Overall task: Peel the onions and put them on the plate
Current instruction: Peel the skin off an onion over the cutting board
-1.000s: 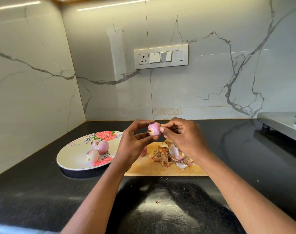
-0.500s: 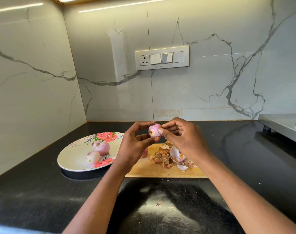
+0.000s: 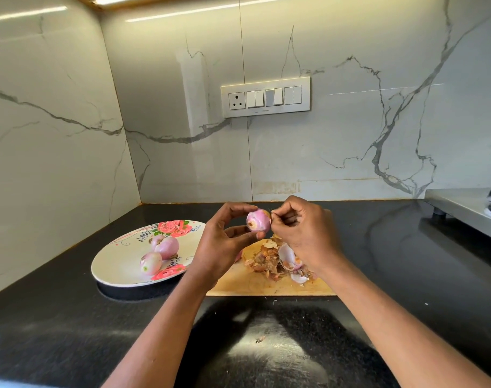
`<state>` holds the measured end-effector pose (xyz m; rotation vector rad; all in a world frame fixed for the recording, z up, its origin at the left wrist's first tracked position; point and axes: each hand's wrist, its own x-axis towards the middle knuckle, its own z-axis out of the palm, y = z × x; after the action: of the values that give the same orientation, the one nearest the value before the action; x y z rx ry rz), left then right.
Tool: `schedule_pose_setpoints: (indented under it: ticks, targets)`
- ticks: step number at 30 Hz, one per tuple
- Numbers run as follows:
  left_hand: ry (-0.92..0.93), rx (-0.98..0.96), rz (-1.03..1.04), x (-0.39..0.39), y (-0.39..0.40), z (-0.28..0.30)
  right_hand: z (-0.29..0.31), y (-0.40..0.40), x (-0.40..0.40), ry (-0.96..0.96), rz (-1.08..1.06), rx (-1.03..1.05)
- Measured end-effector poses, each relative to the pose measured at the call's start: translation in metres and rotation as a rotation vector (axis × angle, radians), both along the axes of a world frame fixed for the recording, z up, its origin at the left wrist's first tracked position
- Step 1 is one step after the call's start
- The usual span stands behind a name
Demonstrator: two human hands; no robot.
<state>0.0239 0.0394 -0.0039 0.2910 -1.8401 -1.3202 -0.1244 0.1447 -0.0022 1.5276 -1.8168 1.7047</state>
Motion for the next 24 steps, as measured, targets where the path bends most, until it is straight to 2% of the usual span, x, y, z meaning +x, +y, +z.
schedule_pose_setpoints:
  ticks: [6,16,21,24]
  targets:
    - [-0.004,0.010,0.032,0.000,0.001,0.003,0.004,0.000,-0.001,-0.124,0.116,0.056]
    - [-0.026,0.009,0.018,0.000,0.002,0.002,0.010,0.002,0.001,-0.194,0.186,0.046]
    - [-0.005,0.025,-0.038,0.001,0.002,0.003,0.009,0.002,-0.003,-0.246,0.111,-0.001]
    - [0.003,0.045,-0.071,0.001,0.003,0.003,0.007,0.003,-0.011,-0.212,0.004,0.049]
